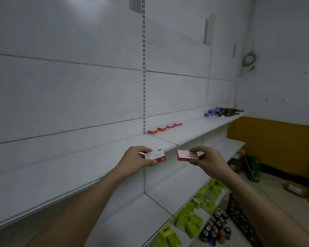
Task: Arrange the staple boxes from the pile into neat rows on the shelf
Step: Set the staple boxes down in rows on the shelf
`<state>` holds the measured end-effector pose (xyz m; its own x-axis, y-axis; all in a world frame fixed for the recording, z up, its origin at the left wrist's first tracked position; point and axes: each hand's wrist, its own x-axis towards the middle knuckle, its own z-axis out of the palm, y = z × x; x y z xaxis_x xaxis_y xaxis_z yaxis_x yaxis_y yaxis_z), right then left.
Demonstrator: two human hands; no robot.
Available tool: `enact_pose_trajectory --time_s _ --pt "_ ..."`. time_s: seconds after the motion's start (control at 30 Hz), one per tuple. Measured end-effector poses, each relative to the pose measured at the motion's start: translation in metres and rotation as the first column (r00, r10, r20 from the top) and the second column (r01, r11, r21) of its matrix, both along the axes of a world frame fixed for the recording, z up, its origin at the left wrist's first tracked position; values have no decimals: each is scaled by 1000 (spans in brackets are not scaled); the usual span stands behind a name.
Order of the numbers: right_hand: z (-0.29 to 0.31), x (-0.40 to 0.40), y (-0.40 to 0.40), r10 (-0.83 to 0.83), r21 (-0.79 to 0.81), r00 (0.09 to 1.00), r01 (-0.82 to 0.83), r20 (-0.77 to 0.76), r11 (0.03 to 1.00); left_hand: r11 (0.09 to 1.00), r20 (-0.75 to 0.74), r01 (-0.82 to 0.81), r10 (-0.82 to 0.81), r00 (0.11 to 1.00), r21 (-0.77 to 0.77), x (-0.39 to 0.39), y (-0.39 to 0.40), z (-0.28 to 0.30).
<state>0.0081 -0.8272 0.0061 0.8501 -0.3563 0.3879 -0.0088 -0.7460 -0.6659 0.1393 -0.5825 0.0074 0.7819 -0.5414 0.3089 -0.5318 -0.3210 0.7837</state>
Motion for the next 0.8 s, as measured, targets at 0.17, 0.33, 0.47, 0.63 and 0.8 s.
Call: enact_pose_trajectory --time_s 0.17,0.33,0.47,0.63,0.8 --pt "-21 49 -44 -32 42 999 31 21 999 1000 -18 13 -13 1000 -16 55 -54 -15" --pt "-25 102 -88 -29 16 999 28 34 999 1000 43 3 -4 999 25 106 -105 -15" --pt "-30 139 -124 0 41 999 -2 47 999 997 60 -15 11 998 76 141 -144 -15" --pt "-37 183 -181 57 85 995 -64 81 994 992 73 -71 63 995 109 183 -193 -11" --pt "-48 226 -249 149 106 985 -158 90 982 975 66 -196 190 980 109 209 -240 -20"
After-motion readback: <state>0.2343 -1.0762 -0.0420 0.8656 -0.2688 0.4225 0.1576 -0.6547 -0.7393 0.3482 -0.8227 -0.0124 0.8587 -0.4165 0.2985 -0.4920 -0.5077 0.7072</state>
